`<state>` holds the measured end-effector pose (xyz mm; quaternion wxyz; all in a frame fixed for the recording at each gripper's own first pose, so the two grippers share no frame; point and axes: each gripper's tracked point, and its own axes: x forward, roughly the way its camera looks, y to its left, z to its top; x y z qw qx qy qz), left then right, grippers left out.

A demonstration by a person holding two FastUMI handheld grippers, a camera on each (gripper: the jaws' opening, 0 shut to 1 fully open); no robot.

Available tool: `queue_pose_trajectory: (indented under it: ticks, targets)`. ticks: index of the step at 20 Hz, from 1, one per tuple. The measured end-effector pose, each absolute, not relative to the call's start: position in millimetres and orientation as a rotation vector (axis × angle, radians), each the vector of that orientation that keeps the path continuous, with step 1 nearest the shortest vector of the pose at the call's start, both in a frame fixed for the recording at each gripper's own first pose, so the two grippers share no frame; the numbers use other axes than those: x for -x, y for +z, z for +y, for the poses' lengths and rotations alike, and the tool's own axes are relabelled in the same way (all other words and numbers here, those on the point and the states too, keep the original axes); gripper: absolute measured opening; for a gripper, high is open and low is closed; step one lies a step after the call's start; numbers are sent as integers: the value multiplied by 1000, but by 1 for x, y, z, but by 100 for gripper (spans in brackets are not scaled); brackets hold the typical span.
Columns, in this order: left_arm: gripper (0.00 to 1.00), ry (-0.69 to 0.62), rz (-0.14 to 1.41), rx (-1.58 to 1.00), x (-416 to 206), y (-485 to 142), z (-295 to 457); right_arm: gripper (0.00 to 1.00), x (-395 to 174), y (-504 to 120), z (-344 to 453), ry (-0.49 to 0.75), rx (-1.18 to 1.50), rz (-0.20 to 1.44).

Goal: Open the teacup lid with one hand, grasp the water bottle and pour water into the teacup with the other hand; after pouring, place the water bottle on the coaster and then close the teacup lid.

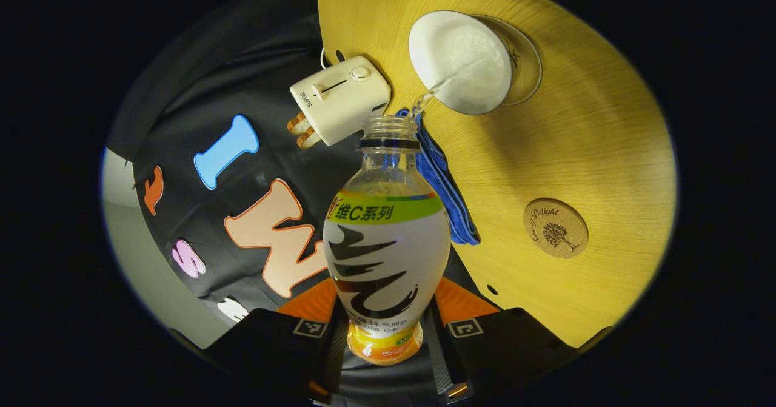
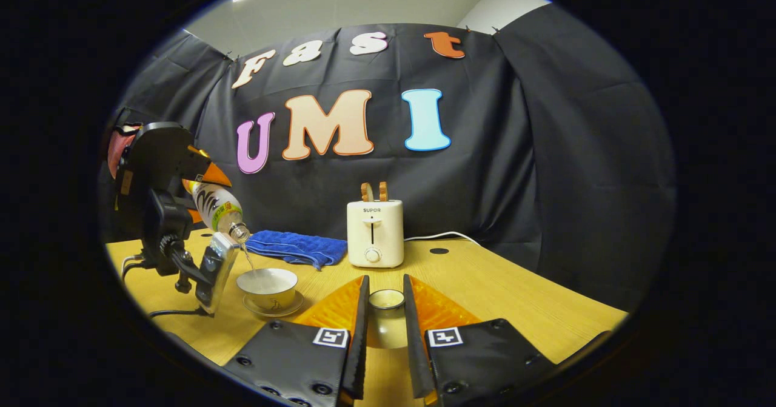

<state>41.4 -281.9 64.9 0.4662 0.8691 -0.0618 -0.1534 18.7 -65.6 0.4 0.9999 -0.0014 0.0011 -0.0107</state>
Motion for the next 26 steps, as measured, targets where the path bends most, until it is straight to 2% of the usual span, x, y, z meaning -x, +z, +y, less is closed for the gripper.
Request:
queue_pose_trajectory:
  ticks: [16, 20, 24, 25, 26]
  targets:
    - [57, -408, -148, -2131, -44, 57, -283, 33, -19, 0, -65, -21, 3, 2]
    - [56, -490, -89, -1927, -42, 40, -276, 34, -19, 0, -65, -21, 3, 3]
    - [56, -580, 12, -1556, -35, 23, -271, 34, -19, 0, -66, -21, 3, 2]
    - [58, -588, 12, -1482, -35, 24, -272, 34, -19, 0, -65, -21, 3, 4]
    - [56, -589, 13, -1416, -35, 26, -271, 34, -20, 0, -66, -22, 3, 3]
